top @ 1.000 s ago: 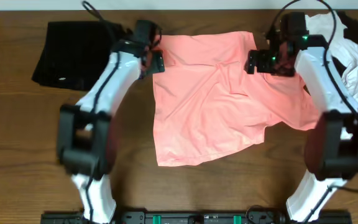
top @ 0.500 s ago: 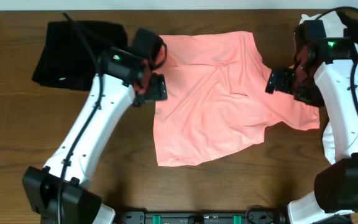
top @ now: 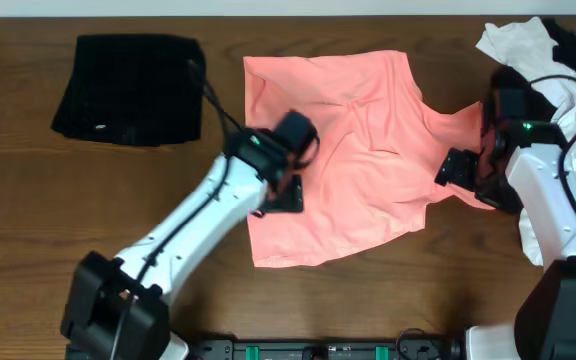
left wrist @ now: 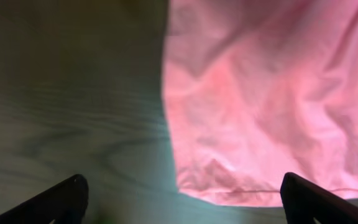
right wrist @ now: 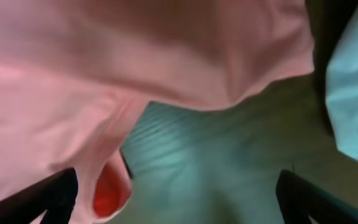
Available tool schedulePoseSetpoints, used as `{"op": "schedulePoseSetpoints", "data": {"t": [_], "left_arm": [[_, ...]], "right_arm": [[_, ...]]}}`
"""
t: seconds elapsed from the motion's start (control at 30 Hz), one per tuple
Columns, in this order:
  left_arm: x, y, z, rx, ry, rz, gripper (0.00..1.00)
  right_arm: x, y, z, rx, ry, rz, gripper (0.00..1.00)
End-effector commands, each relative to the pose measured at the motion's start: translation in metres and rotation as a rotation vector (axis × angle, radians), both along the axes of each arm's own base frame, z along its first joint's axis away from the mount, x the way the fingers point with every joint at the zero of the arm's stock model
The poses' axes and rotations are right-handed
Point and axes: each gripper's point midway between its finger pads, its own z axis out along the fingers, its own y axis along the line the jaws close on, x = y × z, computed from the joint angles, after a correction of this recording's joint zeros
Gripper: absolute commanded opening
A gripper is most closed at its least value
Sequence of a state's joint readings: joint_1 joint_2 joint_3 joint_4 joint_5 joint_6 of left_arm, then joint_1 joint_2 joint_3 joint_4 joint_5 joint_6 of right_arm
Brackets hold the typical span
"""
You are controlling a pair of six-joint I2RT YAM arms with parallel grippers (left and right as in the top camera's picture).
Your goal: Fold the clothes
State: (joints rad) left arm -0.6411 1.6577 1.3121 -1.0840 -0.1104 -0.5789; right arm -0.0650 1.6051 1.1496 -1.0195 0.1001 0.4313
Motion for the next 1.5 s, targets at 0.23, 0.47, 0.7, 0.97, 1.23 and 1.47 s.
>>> {"op": "schedulePoseSetpoints", "data": {"t": [0.23,0.47,0.7,0.97,1.23,1.47], "left_arm": [[-0.018,-0.020,-0.035,-0.053,-0.057,0.025,0.49],[-0.025,-0.025,-0.067,-0.122,-0.043,0.083,0.06],[-0.015,-0.040,-0.073,-0.197,-0.080,0.092,0.06],[-0.007,-0.050,-0.092,-0.211,-0.073,0.093,0.06],[0.008,-0.042,-0.102,-0.257,-0.059,0.247,0.06],[0.007,-0.040,-0.131,-0.306,0.061,0.304,0.06]], "right_arm": [[0.012,0.007,-0.005,0.033,-0.061,0.137,0.97],[0.017,0.016,-0.004,0.082,-0.090,0.149,0.95],[0.018,0.021,-0.004,0.111,-0.093,0.164,0.95],[0.019,0.024,-0.003,0.130,-0.098,0.174,0.95],[0.017,0.025,-0.004,0.131,-0.094,0.175,0.95],[0.017,0.027,-0.004,0.143,-0.092,0.176,0.95]]}}
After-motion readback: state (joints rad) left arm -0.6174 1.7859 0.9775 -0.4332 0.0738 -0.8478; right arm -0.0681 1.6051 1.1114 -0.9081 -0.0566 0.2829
